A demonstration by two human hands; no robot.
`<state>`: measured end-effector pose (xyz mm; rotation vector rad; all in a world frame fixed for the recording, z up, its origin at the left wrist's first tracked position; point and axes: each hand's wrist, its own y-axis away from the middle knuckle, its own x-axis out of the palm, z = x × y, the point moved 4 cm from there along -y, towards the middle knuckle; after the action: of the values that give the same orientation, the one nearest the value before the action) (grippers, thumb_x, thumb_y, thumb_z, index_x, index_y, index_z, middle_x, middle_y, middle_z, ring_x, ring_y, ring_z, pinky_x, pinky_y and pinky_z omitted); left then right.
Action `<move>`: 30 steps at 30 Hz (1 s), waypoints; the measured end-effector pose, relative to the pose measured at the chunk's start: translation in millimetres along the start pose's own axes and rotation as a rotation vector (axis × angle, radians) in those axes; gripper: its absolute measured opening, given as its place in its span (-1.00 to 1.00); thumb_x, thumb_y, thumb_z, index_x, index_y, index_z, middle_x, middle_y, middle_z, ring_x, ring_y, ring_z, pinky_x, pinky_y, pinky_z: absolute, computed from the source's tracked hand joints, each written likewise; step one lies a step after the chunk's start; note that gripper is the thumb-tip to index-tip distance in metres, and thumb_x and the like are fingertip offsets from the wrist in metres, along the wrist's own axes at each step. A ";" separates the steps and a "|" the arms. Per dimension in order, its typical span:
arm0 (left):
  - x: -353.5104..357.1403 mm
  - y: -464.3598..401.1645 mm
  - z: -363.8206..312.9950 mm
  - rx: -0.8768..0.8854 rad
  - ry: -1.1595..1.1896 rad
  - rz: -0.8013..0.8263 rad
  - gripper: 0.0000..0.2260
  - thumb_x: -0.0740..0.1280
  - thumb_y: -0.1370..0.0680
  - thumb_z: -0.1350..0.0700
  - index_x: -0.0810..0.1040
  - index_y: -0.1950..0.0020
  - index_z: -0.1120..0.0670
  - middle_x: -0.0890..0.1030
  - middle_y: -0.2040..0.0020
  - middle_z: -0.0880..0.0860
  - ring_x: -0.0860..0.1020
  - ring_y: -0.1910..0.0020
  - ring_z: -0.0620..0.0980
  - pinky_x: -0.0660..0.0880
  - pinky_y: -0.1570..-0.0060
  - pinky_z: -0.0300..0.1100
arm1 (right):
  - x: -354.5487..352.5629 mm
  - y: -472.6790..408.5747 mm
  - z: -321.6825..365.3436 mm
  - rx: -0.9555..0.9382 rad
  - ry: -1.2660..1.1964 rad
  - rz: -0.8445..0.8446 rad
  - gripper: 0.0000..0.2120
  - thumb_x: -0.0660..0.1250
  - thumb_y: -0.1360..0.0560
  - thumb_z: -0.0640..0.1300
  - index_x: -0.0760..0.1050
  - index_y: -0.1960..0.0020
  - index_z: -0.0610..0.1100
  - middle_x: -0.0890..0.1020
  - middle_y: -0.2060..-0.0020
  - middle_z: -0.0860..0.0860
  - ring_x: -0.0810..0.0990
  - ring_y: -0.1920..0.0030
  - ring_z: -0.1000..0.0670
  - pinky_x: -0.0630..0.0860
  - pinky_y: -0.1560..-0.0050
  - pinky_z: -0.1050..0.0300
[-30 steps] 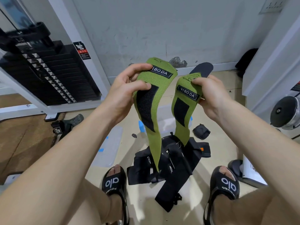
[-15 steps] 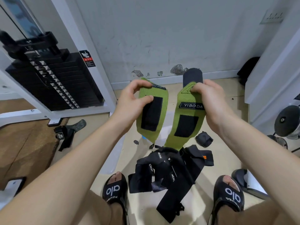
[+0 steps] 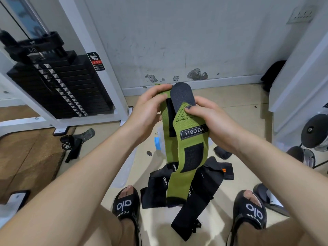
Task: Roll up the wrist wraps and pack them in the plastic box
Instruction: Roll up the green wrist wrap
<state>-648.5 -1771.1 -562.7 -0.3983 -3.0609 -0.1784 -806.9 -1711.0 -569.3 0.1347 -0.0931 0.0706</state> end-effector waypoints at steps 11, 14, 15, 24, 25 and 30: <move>4.0 4.7 -1.8 0.040 0.052 0.026 -0.77 0.24 -0.70 0.19 0.60 -0.29 0.03 0.69 -0.21 0.06 0.65 -0.03 -0.05 0.56 -0.05 -0.11 | 4.1 -2.6 -10.6 -0.018 -0.007 0.034 -0.77 0.28 -0.66 -0.21 0.59 -0.27 -0.22 0.68 -0.14 -0.26 0.68 -0.01 -0.09 0.61 -0.08 0.01; 3.0 3.2 -1.6 0.064 0.063 0.013 -0.76 0.27 -0.68 0.24 0.59 -0.32 0.07 0.67 -0.18 0.04 0.66 -0.02 -0.07 0.59 0.06 -0.20 | 5.1 -2.6 -11.9 -0.021 -0.041 0.025 -0.78 0.27 -0.66 -0.23 0.59 -0.26 -0.23 0.71 -0.07 -0.22 0.69 0.02 -0.06 0.63 -0.01 0.09; 2.5 2.8 -1.3 0.071 0.067 0.009 -0.75 0.28 -0.68 0.25 0.58 -0.33 0.08 0.67 -0.19 0.06 0.66 -0.03 -0.07 0.59 0.07 -0.20 | 5.0 -2.6 -12.1 -0.023 -0.049 0.024 -0.78 0.27 -0.66 -0.23 0.59 -0.25 -0.23 0.72 -0.04 -0.20 0.69 0.02 -0.05 0.63 0.00 0.10; 0.2 1.5 -1.5 0.122 0.107 -0.025 -0.76 0.32 -0.65 0.29 0.59 -0.29 0.09 0.61 -0.32 0.17 0.66 -0.07 -0.06 0.59 0.10 -0.22 | 6.4 -2.3 -16.2 -0.011 -0.051 0.047 -0.77 0.27 -0.67 -0.21 0.58 -0.29 -0.20 0.69 -0.15 -0.22 0.69 -0.06 -0.12 0.63 -0.14 -0.03; 0.2 1.4 -1.6 0.126 0.105 -0.022 -0.76 0.32 -0.65 0.29 0.60 -0.28 0.07 0.60 -0.33 0.17 0.66 -0.08 -0.06 0.59 0.09 -0.22 | 6.6 -2.5 -16.5 -0.013 -0.051 0.047 -0.77 0.27 -0.67 -0.21 0.58 -0.29 -0.20 0.70 -0.15 -0.22 0.69 -0.08 -0.13 0.62 -0.16 -0.05; -0.1 0.9 -0.9 0.148 0.078 -0.021 -0.75 0.36 -0.63 0.28 0.61 -0.26 0.05 0.59 -0.35 0.16 0.66 -0.14 0.00 0.59 0.08 -0.23 | 6.6 -2.8 -17.7 -0.022 -0.038 0.046 -0.77 0.28 -0.67 -0.20 0.58 -0.28 -0.21 0.70 -0.14 -0.21 0.70 -0.13 -0.18 0.61 -0.19 -0.10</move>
<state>-648.2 -1770.4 -561.7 -0.3426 -2.9768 0.0306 -798.5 -1710.9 -586.4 0.1118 -0.1349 0.1126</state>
